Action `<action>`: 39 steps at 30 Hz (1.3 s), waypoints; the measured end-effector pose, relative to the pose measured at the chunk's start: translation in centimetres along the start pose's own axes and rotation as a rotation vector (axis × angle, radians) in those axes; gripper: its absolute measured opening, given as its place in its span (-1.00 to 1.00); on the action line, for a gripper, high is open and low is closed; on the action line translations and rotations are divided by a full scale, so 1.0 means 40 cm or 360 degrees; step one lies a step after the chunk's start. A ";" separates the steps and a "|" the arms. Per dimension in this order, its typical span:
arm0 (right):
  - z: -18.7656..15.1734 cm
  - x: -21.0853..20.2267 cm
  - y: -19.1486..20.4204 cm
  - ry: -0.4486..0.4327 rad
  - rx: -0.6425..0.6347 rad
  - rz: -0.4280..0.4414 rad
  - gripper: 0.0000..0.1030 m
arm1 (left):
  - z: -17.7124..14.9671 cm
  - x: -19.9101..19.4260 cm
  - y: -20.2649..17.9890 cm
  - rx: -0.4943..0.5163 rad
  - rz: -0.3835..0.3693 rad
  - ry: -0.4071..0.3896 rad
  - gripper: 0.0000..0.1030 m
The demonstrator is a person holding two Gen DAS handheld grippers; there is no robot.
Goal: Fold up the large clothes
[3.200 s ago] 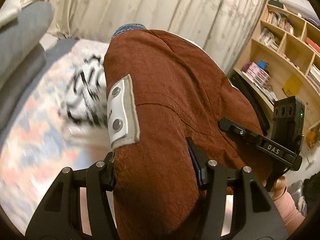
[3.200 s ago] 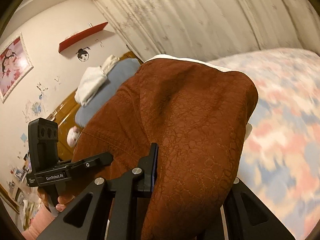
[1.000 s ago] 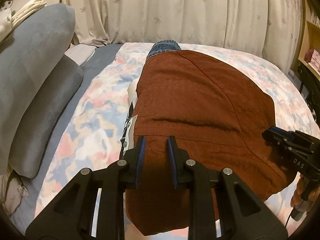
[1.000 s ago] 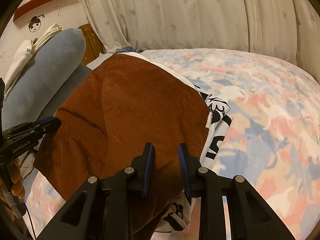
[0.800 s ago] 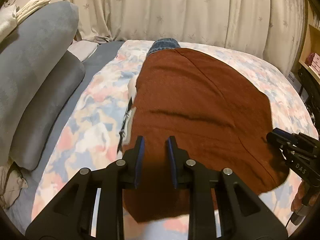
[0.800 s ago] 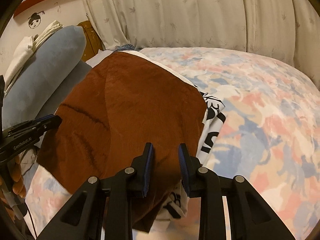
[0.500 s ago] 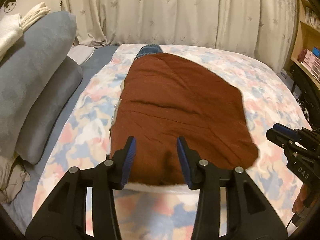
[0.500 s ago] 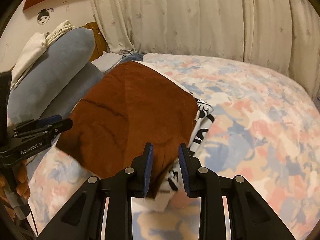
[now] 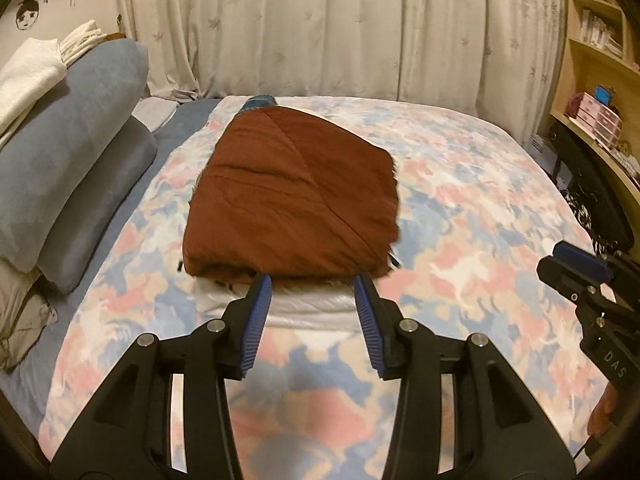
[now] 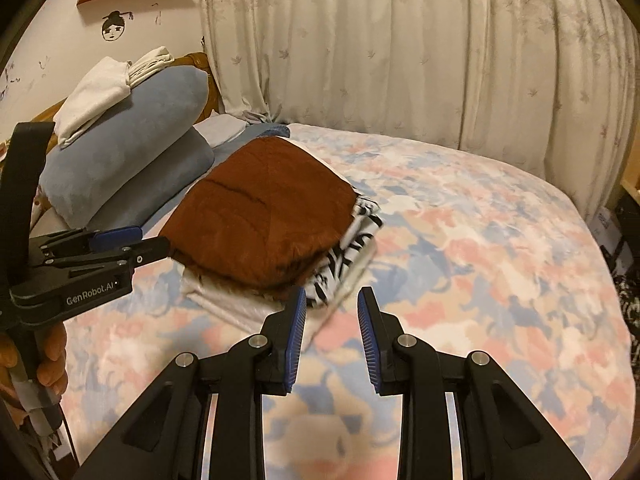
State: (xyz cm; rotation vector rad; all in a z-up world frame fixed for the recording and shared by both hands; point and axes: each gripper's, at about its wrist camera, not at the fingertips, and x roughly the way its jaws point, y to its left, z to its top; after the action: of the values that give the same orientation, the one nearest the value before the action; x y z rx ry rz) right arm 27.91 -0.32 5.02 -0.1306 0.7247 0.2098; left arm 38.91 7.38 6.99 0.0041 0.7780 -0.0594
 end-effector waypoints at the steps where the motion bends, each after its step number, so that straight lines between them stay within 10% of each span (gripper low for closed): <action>1: -0.021 -0.038 -0.002 -0.0008 -0.0007 -0.0020 -0.39 | -0.018 -0.021 -0.017 0.0000 -0.0006 -0.0009 -0.22; 7: -0.140 -0.227 -0.023 -0.0037 -0.0005 -0.0110 -0.25 | -0.121 -0.120 -0.112 -0.0015 -0.0066 -0.0023 -0.20; 12: -0.249 -0.353 -0.063 -0.0016 0.0035 -0.0275 0.04 | -0.199 -0.182 -0.198 0.0053 0.0004 -0.0057 0.61; 15: -0.317 -0.415 -0.092 -0.0016 0.0066 -0.0342 0.39 | -0.248 -0.213 -0.227 0.0072 -0.0004 -0.0066 0.62; 29: -0.745 -0.639 -0.093 0.0089 0.0129 -0.0324 0.43 | -0.589 -0.370 -0.353 0.0061 0.0059 -0.0024 0.62; 39: -0.864 -0.776 -0.076 0.0027 0.0274 -0.0258 0.61 | -0.674 -0.489 -0.400 0.0060 0.0027 -0.0069 0.62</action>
State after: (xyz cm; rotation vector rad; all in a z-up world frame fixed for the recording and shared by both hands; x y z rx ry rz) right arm -16.23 -14.38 0.28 -0.0269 0.7418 -0.0088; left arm 5.22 -6.87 1.81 0.0447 0.7333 -0.0580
